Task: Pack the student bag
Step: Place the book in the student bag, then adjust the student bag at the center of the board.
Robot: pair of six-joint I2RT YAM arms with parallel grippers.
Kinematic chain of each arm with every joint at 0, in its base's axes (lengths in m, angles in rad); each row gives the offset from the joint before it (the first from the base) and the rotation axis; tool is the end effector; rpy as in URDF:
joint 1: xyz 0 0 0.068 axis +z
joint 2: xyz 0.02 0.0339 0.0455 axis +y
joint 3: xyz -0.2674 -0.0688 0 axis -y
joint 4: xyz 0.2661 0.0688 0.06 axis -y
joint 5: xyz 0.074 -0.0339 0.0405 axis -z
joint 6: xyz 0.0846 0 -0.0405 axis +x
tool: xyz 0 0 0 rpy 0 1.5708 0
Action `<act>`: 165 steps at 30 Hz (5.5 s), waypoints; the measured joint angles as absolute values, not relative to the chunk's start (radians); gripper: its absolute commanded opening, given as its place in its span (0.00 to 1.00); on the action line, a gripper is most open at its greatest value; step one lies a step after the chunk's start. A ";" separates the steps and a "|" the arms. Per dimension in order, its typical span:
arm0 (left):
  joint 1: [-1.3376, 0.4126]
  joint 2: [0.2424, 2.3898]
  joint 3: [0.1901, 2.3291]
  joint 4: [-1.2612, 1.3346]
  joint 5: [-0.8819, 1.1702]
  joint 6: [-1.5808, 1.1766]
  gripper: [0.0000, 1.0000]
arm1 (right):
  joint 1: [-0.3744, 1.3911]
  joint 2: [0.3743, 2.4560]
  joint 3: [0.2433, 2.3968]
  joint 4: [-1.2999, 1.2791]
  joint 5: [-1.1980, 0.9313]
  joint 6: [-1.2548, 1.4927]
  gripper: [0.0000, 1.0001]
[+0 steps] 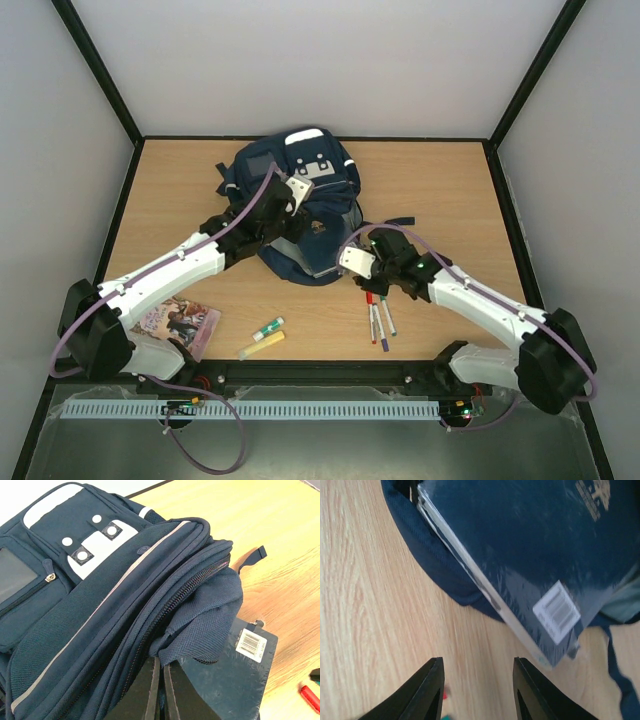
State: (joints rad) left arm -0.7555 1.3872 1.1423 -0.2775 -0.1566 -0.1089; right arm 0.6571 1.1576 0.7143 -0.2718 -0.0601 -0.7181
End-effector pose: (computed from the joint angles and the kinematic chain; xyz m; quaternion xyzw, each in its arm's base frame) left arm 0.2860 -0.2512 0.2915 0.2371 0.8308 -0.1475 0.4815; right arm 0.2331 0.1863 0.1946 -0.5868 0.6949 0.0147 0.4154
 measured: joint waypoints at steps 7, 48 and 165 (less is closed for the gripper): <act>-0.751 1.387 1.142 -0.277 -0.134 -0.114 0.02 | 0.722 1.279 0.782 -0.214 -0.030 -0.830 0.39; -0.696 1.355 1.142 -0.276 -0.044 -0.139 0.02 | 0.768 1.653 0.910 0.218 0.175 -0.789 0.21; -0.097 2.037 1.341 -0.035 0.247 -0.585 1.00 | 0.472 1.015 0.675 -0.046 -0.148 -0.273 0.60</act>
